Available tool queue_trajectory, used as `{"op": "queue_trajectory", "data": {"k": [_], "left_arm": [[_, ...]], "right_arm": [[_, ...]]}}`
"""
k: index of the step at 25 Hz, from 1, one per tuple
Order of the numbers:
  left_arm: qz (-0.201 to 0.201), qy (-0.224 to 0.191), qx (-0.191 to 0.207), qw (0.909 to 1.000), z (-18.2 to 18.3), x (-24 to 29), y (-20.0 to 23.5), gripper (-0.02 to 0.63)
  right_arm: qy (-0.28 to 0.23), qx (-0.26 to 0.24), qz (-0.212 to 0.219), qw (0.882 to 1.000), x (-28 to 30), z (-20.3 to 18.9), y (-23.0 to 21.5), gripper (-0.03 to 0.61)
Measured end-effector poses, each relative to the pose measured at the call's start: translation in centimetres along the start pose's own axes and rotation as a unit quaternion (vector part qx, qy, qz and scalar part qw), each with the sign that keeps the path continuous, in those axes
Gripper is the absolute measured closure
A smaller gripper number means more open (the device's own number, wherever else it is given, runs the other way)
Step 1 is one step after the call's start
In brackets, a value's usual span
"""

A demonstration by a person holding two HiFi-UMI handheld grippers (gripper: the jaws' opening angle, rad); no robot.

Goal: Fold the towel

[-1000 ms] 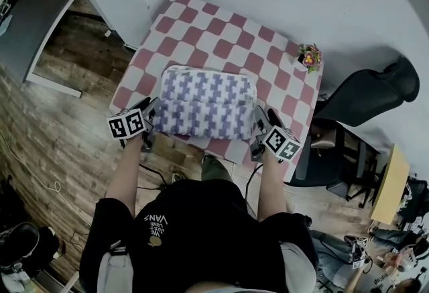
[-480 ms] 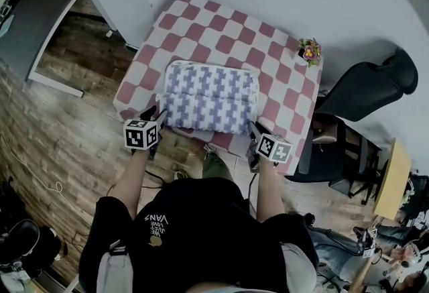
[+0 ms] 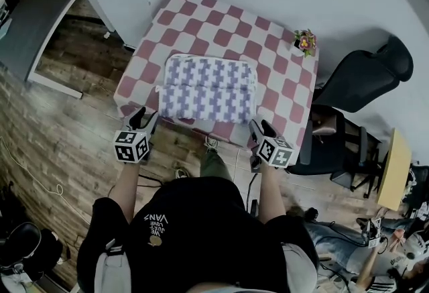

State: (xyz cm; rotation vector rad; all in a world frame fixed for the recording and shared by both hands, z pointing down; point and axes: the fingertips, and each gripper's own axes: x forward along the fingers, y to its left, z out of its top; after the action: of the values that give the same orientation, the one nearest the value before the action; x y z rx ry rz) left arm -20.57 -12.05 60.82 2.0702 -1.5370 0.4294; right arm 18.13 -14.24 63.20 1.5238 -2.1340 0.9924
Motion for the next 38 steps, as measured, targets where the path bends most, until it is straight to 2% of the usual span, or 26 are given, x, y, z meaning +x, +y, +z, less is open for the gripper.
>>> {"op": "queue_trajectory", "data": {"k": [3, 5, 9, 13, 15, 17, 20, 24, 30, 33, 38], "left_arm": [[-0.013, 0.022, 0.038, 0.9989, -2.4, 0.0, -1.2, 0.422], [-0.019, 0.04, 0.073, 0.9964, -3.7, 0.5, -1.9, 0.413], [-0.022, 0.065, 0.128, 0.9894, -4.6, 2.3, -2.7, 0.411], [-0.021, 0.088, 0.141, 0.9859, -4.7, 3.5, -2.6, 0.411], [-0.024, 0.1, 0.143, 0.9844, -4.9, 3.8, -2.4, 0.417], [-0.03, 0.105, 0.143, 0.9837, -5.0, 4.1, -2.5, 0.507], [-0.046, 0.109, 0.125, 0.9851, -4.7, 4.0, -2.7, 0.555], [-0.091, 0.117, 0.098, 0.9841, -4.1, 1.7, -3.6, 0.561], [-0.163, 0.164, 0.059, 0.9711, -5.3, -3.3, -5.4, 0.561], [-0.169, 0.159, 0.04, 0.972, -4.0, -3.8, -5.5, 0.561], [-0.159, 0.143, 0.025, 0.9765, -0.3, -2.1, -5.0, 0.561]], "right_arm": [[0.003, 0.038, 0.004, 0.999, 0.2, -1.2, -0.1, 0.382], [0.001, 0.037, -0.001, 0.999, 0.6, -1.2, -0.3, 0.38], [0.018, -0.042, 0.004, 0.999, 1.6, -0.8, 0.5, 0.359], [0.06, -0.097, 0.018, 0.993, 2.6, -1.7, 1.1, 0.359], [0.067, -0.105, 0.021, 0.992, 2.7, -2.0, 1.1, 0.392], [0.063, -0.104, 0.032, 0.992, 2.6, -2.1, 1.2, 0.439], [0.052, -0.083, 0.055, 0.994, 1.9, -1.9, 1.7, 0.49], [0.051, -0.036, 0.1, 0.993, -0.6, -2.2, 2.4, 0.497], [0.094, 0.024, 0.164, 0.982, -5.7, -4.9, 3.5, 0.497], [0.083, 0.035, 0.171, 0.981, -6.6, -4.1, 4.0, 0.497], [0.065, 0.05, 0.174, 0.981, -5.4, 0.4, 3.8, 0.51]]}}
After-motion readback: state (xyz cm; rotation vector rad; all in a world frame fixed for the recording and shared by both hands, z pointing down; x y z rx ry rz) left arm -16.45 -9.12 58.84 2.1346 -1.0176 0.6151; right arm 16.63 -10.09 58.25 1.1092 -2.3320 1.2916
